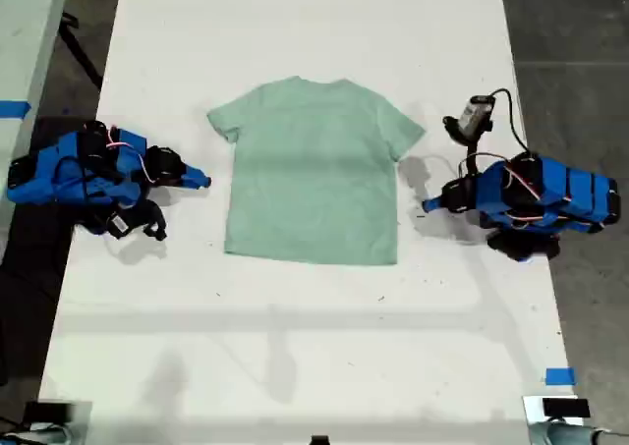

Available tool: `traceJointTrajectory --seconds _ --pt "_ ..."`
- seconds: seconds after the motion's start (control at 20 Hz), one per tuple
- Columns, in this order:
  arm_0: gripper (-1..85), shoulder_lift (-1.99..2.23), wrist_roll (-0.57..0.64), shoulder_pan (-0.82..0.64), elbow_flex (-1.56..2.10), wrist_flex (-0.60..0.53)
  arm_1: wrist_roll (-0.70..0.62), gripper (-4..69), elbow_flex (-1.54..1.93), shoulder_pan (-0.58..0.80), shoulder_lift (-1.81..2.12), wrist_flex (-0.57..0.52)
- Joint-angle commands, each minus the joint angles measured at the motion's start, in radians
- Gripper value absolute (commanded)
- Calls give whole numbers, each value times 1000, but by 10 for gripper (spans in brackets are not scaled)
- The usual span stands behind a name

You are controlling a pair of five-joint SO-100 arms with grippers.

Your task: Fold t-shirt

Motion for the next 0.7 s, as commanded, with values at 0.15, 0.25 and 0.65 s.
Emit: traceJointTrajectory --seconds 0.15,0.25,0.65 --pt "0 6 -572 328 -15 3 980 -12 8 -61 0 -109" --pt "0 6 -572 328 -14 3 980 -12 8 -61 0 -109" --pt "0 6 -581 325 -14 -2 983 -12 5 -75 0 -104"
